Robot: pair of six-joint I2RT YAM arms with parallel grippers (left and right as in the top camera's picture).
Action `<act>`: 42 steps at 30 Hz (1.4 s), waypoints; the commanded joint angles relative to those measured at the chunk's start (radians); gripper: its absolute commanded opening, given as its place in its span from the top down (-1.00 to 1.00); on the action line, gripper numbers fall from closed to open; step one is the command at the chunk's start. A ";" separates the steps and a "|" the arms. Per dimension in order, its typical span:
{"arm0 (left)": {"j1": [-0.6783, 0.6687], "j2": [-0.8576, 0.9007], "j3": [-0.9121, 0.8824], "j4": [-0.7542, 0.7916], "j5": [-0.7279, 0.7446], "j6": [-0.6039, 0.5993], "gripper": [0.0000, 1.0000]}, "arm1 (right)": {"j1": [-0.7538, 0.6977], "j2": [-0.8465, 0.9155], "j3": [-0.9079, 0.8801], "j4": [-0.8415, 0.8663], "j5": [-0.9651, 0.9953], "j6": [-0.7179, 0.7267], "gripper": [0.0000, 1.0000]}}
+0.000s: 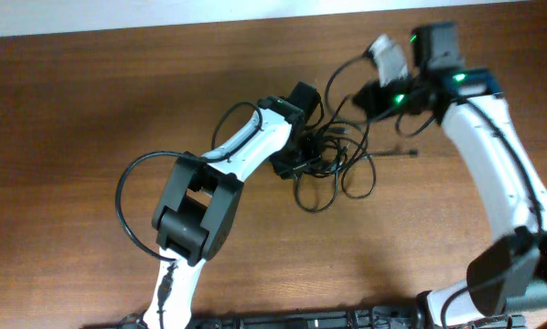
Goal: Untangle cables
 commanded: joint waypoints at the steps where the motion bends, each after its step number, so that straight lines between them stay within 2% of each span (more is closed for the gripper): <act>1: 0.046 0.051 -0.017 -0.092 -0.060 0.088 0.01 | -0.084 -0.046 0.279 -0.069 0.030 0.002 0.92; 3: 0.093 0.051 -0.017 -0.153 -0.112 0.116 0.25 | -0.138 -0.046 0.395 -0.095 0.114 0.042 0.92; 4: 0.126 0.051 -0.017 -0.189 -0.152 0.133 0.28 | -0.170 -0.046 0.433 -0.096 0.171 0.066 0.92; 8: 0.255 0.051 -0.017 -0.302 -0.308 0.140 0.31 | -0.270 -0.046 0.473 -0.093 0.285 0.072 0.92; 11: 0.350 0.051 -0.013 -0.318 -0.299 0.197 0.32 | -0.317 -0.040 0.470 -0.143 0.222 0.071 0.87; 13: 0.381 0.051 0.003 -0.311 -0.255 0.245 0.33 | -0.299 -0.030 0.452 -0.191 0.140 0.071 0.49; 15: 0.389 0.051 0.027 -0.288 -0.211 0.327 0.40 | -0.248 -0.005 0.420 -0.238 0.074 0.060 0.00; 18: 0.386 0.050 0.085 -0.290 -0.210 0.395 0.38 | -0.139 0.041 0.351 -0.259 0.040 0.049 -0.16; 22: 0.389 0.047 0.195 -0.308 -0.217 0.397 0.29 | 0.019 0.097 0.193 -0.253 0.031 0.056 -0.17; 26: 0.388 0.047 0.228 -0.307 -0.217 0.397 0.26 | 0.131 0.131 0.045 -0.187 0.032 0.102 -0.18; 30: 0.381 0.047 0.228 -0.307 -0.217 0.398 0.26 | 0.212 0.134 -0.099 0.058 0.107 0.108 -0.18; 33: 0.379 0.047 0.228 -0.310 -0.213 0.397 0.26 | 0.227 0.137 -0.253 0.309 0.136 0.231 -0.17; 36: 0.365 0.047 0.228 -0.315 -0.205 0.397 0.22 | 0.243 0.152 -0.309 0.390 0.078 0.233 -0.16; 39: 0.334 0.047 0.228 -0.315 -0.206 0.397 0.16 | 0.283 0.217 -0.312 0.454 0.092 0.285 -0.06; 42: 0.309 0.047 0.228 -0.323 -0.206 0.397 0.13 | 0.299 0.290 -0.312 0.539 0.097 0.365 0.24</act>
